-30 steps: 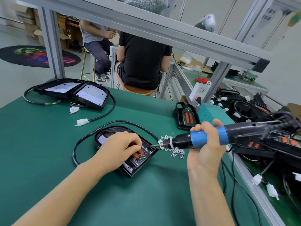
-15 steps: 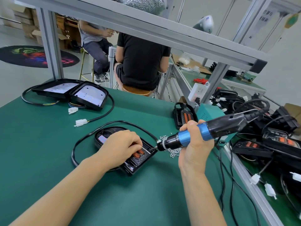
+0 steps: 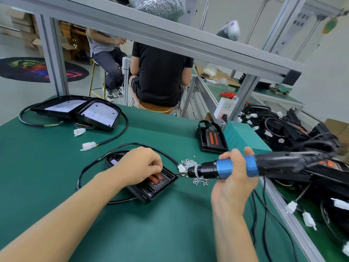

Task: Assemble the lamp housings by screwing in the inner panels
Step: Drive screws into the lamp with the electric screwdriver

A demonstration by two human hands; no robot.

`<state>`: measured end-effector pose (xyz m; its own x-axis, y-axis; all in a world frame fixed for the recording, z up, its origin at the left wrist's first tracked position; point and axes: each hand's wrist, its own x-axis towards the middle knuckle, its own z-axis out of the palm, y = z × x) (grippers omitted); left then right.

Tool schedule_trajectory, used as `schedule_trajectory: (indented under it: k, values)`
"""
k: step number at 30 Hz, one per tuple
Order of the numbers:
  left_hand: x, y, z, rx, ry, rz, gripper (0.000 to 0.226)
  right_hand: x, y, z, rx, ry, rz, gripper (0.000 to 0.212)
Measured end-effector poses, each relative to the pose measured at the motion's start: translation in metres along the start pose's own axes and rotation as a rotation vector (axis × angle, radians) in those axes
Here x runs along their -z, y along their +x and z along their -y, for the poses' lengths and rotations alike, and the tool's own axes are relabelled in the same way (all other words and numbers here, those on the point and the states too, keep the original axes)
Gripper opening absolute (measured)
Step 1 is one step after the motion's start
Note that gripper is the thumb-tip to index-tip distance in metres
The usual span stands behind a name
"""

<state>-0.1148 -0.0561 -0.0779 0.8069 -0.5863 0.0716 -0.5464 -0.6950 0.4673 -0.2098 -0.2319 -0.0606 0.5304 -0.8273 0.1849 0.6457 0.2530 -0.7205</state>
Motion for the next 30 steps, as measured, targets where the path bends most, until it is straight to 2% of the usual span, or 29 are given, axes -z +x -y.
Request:
schedule_trajectory:
  k: [5,9,14,17,25,30]
  values:
    - [-0.002,0.024,-0.018,-0.061,0.042,-0.056,0.01,0.021,0.0,0.013,0.117,0.026,-0.143,0.036]
    - [-0.012,0.05,-0.05,-0.112,0.125,0.05,0.008,0.035,-0.004,0.018,0.146,0.003,-0.181,0.029]
    - [-0.039,0.068,-0.077,-0.164,0.393,0.191,0.006,0.047,-0.004,0.023,0.142,-0.033,-0.199,0.027]
    - [-0.05,0.073,-0.083,-0.206,0.547,0.217,0.034,0.053,-0.003,0.027,0.139,-0.038,-0.202,0.026]
    - [-0.065,0.068,-0.091,-0.385,0.715,0.189,0.036,0.058,0.002,0.032,0.12,-0.026,-0.219,0.028]
    - [-0.062,0.064,-0.088,-0.368,0.714,0.213,0.038,0.056,0.002,0.033,0.103,-0.005,-0.217,0.028]
